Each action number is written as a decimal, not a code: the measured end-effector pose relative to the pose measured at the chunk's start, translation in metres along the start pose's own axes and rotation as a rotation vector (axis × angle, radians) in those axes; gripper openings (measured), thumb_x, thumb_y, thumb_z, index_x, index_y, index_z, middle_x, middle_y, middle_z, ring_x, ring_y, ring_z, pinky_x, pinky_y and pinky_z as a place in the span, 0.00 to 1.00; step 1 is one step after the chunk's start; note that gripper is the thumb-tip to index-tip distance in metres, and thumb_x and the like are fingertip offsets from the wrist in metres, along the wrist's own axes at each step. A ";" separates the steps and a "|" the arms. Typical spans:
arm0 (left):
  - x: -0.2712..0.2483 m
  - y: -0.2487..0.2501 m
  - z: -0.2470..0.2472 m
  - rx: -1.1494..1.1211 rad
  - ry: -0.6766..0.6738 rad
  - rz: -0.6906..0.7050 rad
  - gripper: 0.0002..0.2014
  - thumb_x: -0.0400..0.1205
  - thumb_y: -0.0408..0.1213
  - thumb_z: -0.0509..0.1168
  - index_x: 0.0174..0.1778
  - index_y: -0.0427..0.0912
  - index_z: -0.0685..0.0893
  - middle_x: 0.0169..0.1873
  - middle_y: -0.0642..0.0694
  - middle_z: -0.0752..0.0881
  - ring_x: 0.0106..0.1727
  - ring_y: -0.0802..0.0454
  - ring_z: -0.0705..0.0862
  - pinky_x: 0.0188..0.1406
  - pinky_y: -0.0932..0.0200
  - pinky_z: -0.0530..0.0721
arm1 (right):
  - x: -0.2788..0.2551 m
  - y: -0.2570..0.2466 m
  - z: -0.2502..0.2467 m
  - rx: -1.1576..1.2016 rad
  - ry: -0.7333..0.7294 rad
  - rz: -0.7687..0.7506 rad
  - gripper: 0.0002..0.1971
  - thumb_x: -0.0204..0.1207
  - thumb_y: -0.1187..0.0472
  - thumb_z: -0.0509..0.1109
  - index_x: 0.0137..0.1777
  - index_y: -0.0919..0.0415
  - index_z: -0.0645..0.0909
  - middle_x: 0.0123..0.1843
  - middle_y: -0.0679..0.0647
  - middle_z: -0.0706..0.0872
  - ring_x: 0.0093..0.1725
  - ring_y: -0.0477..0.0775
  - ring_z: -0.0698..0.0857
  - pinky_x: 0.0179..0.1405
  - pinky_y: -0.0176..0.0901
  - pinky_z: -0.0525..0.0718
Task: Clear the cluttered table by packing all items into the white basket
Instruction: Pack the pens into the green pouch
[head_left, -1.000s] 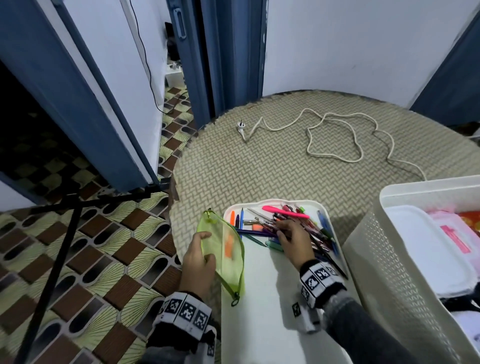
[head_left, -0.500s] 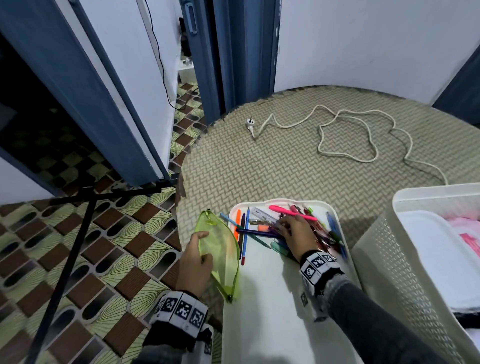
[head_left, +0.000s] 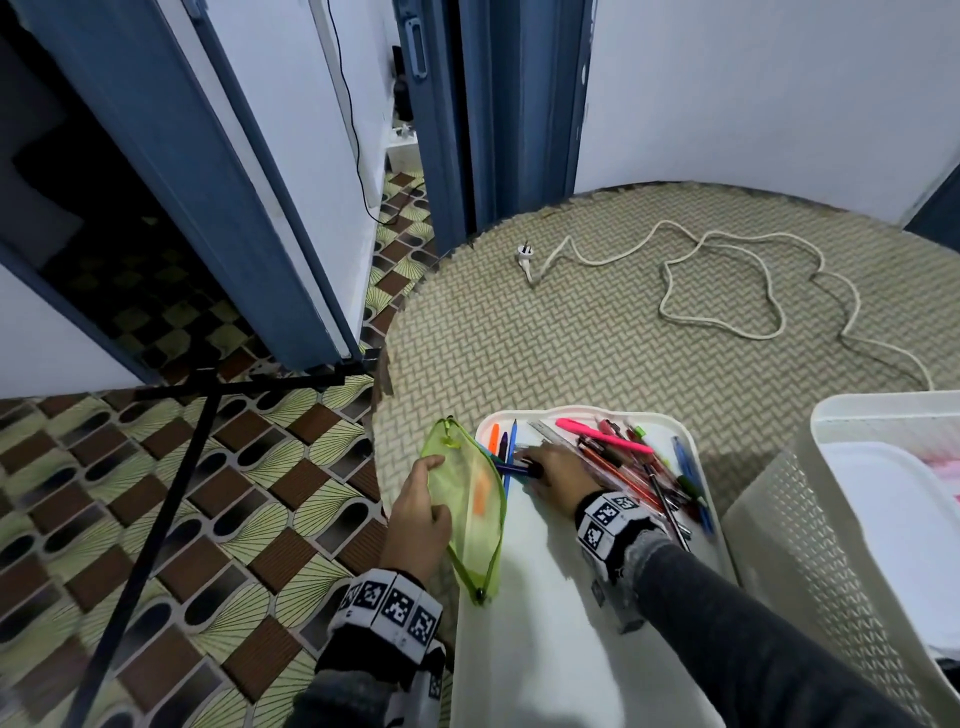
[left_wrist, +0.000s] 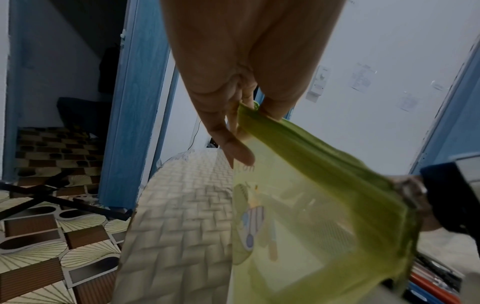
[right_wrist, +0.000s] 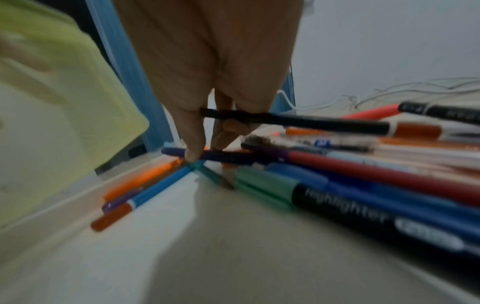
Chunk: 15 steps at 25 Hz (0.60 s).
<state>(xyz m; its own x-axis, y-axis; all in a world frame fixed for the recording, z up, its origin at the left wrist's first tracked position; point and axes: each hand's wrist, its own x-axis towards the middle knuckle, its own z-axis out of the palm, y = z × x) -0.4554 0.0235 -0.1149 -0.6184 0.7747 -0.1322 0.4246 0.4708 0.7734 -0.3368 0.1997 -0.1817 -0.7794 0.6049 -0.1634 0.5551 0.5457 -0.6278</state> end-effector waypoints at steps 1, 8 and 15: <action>-0.001 0.000 0.000 0.000 -0.006 0.001 0.27 0.75 0.18 0.56 0.69 0.43 0.72 0.60 0.46 0.78 0.52 0.53 0.75 0.43 0.66 0.66 | 0.000 0.001 0.004 -0.002 0.016 0.010 0.14 0.70 0.70 0.65 0.53 0.60 0.85 0.51 0.65 0.86 0.53 0.60 0.83 0.53 0.45 0.76; 0.003 0.004 -0.001 0.009 -0.022 -0.009 0.29 0.76 0.18 0.56 0.72 0.45 0.68 0.64 0.45 0.78 0.53 0.55 0.76 0.46 0.68 0.68 | -0.009 -0.034 -0.031 0.384 0.381 0.075 0.08 0.78 0.71 0.66 0.55 0.69 0.82 0.44 0.60 0.84 0.45 0.56 0.81 0.46 0.39 0.76; 0.012 0.033 0.010 0.027 -0.083 0.056 0.33 0.77 0.19 0.60 0.78 0.44 0.64 0.68 0.39 0.79 0.66 0.44 0.78 0.62 0.65 0.72 | -0.040 -0.088 -0.074 0.659 0.415 0.007 0.05 0.79 0.62 0.70 0.48 0.51 0.77 0.37 0.50 0.84 0.37 0.44 0.82 0.40 0.31 0.77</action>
<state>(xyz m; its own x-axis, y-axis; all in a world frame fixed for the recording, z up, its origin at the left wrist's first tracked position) -0.4424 0.0526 -0.0974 -0.5366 0.8320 -0.1405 0.4753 0.4356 0.7644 -0.3324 0.1704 -0.0637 -0.5315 0.8457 0.0481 0.1707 0.1625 -0.9718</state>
